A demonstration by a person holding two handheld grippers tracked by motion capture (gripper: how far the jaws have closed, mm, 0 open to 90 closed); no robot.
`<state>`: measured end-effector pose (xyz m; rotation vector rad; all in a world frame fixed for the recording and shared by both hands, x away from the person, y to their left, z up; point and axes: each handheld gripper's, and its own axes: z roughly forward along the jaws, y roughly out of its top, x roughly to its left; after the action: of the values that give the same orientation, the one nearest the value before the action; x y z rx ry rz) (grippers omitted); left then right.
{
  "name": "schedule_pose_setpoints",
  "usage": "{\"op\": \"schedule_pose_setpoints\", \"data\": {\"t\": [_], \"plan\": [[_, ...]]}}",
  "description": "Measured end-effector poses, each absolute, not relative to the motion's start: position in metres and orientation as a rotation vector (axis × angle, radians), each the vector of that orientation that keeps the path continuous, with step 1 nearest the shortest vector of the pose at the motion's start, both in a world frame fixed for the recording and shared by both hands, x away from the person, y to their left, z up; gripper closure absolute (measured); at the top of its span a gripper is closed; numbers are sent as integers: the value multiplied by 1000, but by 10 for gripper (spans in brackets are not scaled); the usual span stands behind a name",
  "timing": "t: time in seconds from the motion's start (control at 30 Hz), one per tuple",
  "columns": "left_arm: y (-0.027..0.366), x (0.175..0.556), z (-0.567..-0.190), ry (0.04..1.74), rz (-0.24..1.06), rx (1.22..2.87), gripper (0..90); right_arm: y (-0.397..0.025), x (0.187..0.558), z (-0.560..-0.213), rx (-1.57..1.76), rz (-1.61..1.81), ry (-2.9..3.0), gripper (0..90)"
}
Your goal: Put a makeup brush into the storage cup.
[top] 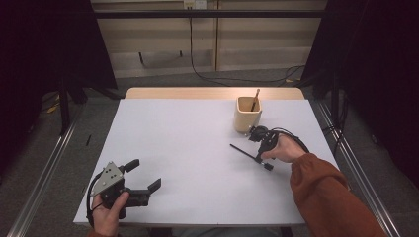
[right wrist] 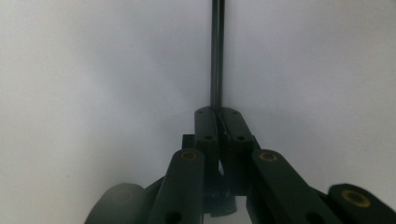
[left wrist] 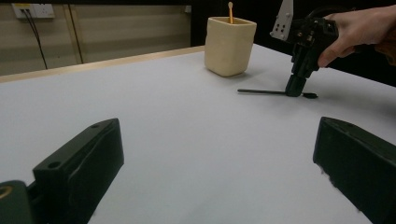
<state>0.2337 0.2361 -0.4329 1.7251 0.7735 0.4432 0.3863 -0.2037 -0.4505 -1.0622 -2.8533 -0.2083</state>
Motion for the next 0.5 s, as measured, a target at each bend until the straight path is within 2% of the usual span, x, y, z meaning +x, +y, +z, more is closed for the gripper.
{"op": "schedule_pose_setpoints", "data": {"t": [0.5], "plan": [[236, 235, -434, 779, 440, 1722, 18, -216, 381, -440, -1102, -340, -2840, 866]]}}
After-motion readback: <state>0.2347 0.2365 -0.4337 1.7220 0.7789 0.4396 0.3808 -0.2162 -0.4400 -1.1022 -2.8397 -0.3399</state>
